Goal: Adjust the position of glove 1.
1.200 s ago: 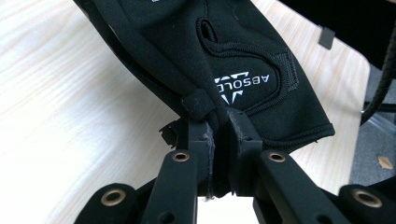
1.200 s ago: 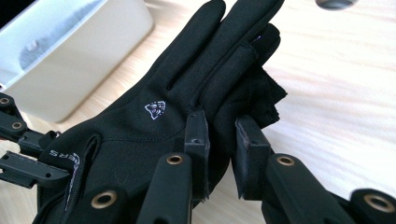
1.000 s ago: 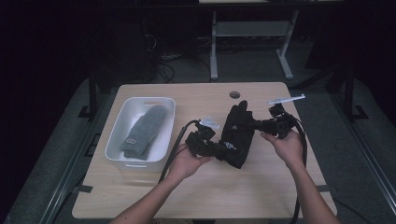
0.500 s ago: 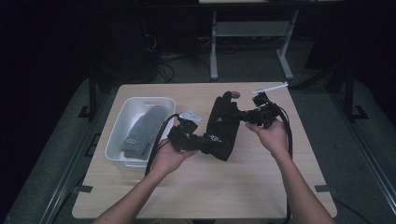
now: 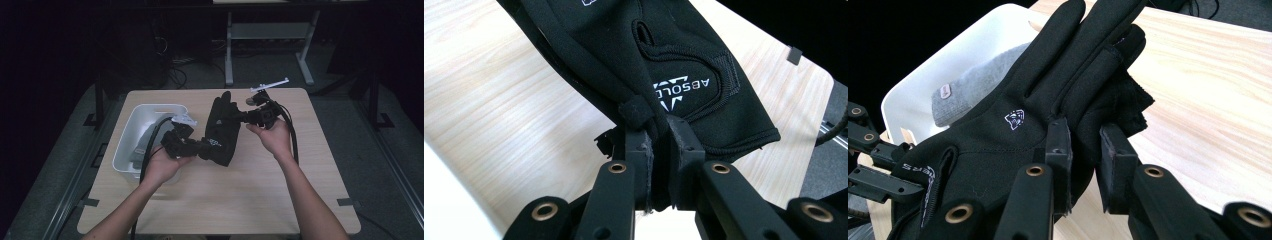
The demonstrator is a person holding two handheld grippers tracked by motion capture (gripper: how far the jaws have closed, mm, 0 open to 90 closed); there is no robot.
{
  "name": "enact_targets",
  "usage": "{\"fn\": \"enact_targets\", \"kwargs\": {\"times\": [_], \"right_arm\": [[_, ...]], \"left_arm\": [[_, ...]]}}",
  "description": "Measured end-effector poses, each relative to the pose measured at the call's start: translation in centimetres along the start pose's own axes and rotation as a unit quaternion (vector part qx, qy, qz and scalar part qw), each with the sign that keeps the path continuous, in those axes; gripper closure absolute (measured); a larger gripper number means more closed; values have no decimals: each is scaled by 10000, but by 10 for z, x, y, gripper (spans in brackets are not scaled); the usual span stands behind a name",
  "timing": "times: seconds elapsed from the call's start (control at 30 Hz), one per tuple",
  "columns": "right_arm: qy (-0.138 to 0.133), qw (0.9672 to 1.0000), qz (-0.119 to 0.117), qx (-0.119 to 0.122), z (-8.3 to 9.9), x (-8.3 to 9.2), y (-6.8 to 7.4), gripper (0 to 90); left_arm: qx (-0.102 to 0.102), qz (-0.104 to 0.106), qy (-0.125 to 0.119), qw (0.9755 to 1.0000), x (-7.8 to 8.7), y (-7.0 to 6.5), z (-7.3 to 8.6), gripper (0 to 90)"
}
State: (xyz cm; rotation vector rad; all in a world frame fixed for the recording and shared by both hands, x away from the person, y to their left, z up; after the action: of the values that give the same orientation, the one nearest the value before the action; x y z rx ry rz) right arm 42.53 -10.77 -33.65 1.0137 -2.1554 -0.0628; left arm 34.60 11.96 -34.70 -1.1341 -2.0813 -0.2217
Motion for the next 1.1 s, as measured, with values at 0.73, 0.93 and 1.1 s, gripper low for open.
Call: {"fn": "enact_targets", "kwargs": {"times": [0.73, 0.93, 1.1], "right_arm": [[108, 9993, -191, 290, -39, -46, 37, 773], [154, 9990, -285, 321, -50, -64, 51, 773], [191, 9984, -369, 373, -58, -84, 61, 773]], "left_arm": [[187, -312, -44, 9993, 43, 36, 20, 815], [306, -416, -90, 9986, 58, 49, 30, 815], [476, -537, -107, 9974, 69, 61, 40, 815]]}}
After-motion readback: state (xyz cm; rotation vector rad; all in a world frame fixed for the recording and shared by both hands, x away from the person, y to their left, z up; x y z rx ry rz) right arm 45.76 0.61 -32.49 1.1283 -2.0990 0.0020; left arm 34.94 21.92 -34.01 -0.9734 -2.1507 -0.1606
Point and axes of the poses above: each handheld gripper's, and its own axes: x roughly backward along the jaws, z roughly out of its underside, y roughly to its left, the point moved 3 cm from there along -x, roughly forward along the jaws, and after that the axes turned 1 degree about -y, right-handed, at the moved point
